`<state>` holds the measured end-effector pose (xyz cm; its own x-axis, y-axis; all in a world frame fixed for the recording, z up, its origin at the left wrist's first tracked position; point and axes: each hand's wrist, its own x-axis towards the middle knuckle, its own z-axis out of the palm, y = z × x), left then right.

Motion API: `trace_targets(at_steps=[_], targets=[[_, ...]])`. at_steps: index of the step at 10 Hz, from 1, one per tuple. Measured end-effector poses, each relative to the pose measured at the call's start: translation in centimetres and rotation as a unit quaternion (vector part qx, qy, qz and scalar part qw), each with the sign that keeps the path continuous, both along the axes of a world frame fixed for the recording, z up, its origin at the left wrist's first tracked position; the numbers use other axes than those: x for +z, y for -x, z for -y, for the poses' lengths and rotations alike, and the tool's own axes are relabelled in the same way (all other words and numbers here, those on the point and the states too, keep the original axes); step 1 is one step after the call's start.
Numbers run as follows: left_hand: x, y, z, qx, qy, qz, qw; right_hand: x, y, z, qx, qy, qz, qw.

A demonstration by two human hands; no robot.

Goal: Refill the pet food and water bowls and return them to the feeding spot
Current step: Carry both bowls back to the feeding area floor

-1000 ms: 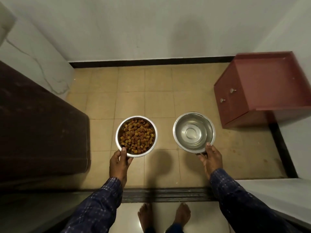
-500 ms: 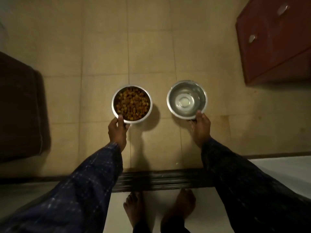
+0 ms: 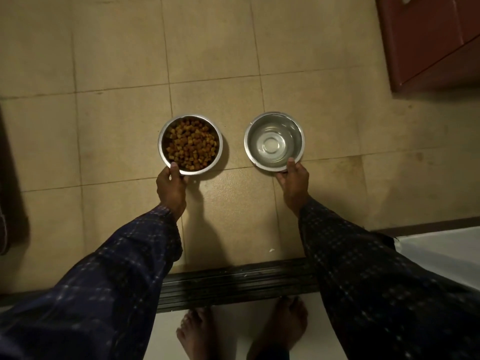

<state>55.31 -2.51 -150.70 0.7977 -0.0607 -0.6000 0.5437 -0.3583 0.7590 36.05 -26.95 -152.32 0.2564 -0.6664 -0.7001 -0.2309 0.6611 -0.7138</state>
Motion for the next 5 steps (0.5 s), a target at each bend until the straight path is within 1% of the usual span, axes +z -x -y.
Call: trace_targets(at_steps=[1,2,3,4,5], targets=[[-0.6,-0.2,0.0,-0.009,-0.015,0.001,1.000,-0.7,-0.2,-0.3,0.009,-0.005,-0.011,1.000],[-1.3,-0.1,0.2,-0.017,-0.048,0.001,0.999,-0.8,-0.9,-0.6,-0.009,-0.019,-0.021,1.000],[-1.4,-0.1,0.3,-0.027,-0.079,0.022,0.996,-0.4,-1.2,-0.4,-0.009,-0.006,-0.016,1.000],[-0.2,0.3,0.8,-0.051,-0.108,0.021,0.993,1.1,-1.1,-0.8,0.005,-0.015,-0.045,0.999],[0.8,1.2,0.4,-0.036,-0.120,-0.006,0.992,2.0,-0.1,-1.7,0.047,0.079,-0.138,0.986]])
